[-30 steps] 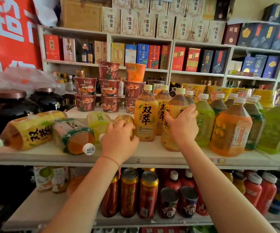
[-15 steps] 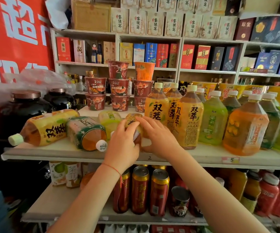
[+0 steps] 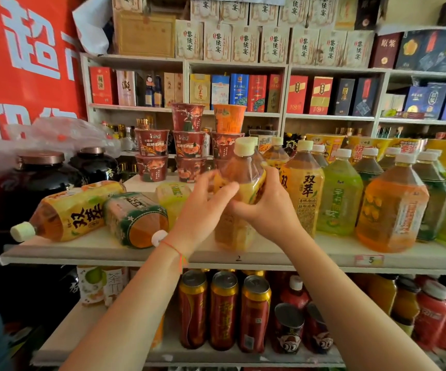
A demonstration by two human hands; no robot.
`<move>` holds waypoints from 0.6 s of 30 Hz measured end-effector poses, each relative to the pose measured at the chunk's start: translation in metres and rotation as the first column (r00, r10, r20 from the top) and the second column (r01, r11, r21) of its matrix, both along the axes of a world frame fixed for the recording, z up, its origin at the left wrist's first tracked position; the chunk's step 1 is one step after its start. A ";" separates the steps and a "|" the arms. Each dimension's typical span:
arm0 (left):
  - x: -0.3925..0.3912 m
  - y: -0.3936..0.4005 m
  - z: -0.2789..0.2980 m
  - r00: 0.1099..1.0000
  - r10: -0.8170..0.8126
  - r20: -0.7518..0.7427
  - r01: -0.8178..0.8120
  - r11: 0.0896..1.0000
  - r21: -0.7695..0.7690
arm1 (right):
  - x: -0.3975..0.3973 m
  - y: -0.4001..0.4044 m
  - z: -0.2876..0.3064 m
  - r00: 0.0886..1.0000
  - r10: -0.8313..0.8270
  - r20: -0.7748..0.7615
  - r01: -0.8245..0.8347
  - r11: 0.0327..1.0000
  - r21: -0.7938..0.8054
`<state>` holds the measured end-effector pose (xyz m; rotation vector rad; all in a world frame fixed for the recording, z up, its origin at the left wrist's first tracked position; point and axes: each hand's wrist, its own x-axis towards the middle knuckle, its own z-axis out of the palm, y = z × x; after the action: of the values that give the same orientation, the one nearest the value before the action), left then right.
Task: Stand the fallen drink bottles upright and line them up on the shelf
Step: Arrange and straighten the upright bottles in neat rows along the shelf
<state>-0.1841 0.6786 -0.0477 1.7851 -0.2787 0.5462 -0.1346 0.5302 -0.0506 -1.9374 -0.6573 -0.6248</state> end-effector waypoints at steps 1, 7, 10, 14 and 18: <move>0.008 0.000 -0.010 0.993 -0.076 -0.095 0.066 0.993 -0.098 | 0.000 0.000 0.001 0.997 -0.083 -0.001 0.083 0.996 -0.044; 0.029 -0.010 -0.043 0.978 -0.103 -0.183 0.141 0.968 0.209 | 0.004 -0.003 0.004 0.889 -0.452 0.066 0.456 0.868 -0.194; 0.039 -0.022 -0.041 0.991 0.070 -0.116 -0.025 0.936 0.352 | 0.008 0.004 0.000 0.850 -0.490 0.194 0.513 0.854 -0.092; 0.053 -0.030 -0.038 0.965 0.221 -0.142 -0.129 0.871 0.474 | 0.022 0.006 -0.005 0.866 -0.461 0.195 0.488 0.863 -0.128; 0.064 -0.043 -0.036 0.954 0.289 -0.072 -0.199 0.798 0.568 | 0.025 0.004 -0.010 0.828 -0.452 0.331 0.505 0.858 -0.091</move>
<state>-0.1203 0.6353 -0.0836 2.4483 -0.0957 0.5358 -0.1100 0.5342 -0.0608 -2.2153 -0.4062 -1.2333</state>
